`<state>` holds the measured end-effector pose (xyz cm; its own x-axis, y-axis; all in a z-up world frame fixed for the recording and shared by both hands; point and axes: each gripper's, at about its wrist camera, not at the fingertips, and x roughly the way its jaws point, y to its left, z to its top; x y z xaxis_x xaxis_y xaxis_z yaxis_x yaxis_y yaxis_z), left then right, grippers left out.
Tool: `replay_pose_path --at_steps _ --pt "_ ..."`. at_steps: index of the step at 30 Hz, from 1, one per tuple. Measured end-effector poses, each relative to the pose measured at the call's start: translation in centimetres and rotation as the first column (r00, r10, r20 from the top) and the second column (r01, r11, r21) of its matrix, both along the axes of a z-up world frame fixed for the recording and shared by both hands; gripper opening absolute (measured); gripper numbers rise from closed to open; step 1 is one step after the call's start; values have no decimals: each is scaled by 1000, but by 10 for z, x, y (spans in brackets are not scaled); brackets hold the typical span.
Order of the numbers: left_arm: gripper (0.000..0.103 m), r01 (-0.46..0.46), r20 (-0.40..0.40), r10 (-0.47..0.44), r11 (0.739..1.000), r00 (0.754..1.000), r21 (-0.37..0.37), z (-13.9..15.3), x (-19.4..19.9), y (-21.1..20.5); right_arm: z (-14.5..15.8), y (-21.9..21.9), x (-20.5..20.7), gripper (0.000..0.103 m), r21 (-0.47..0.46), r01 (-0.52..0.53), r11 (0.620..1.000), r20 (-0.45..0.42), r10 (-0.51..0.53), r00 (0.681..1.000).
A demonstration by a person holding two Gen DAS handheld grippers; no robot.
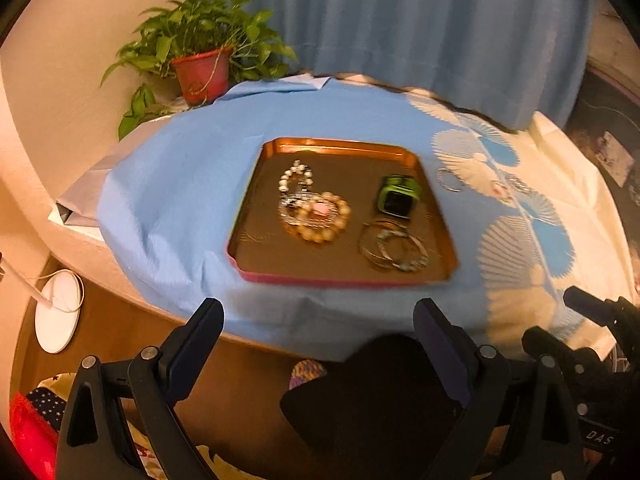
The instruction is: Organize jewelry
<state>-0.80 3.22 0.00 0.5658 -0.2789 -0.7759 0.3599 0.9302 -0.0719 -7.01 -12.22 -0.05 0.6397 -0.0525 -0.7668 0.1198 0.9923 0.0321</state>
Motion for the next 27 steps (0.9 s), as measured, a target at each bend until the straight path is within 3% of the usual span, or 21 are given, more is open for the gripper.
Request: replay_pose_path --at_steps 10,13,27 --pt "94 70 123 -69 998 990 -7 55 -72 -20 53 7 -79 80 -16 19 1000 144 -16 989" --pt "95 83 152 -75 996 985 -43 68 -89 -20 66 8 -100 80 -27 25 999 194 -20 981" --pt "95 127 202 -118 992 972 -29 80 -130 -27 78 9 -151 80 -19 57 998 235 -52 971"
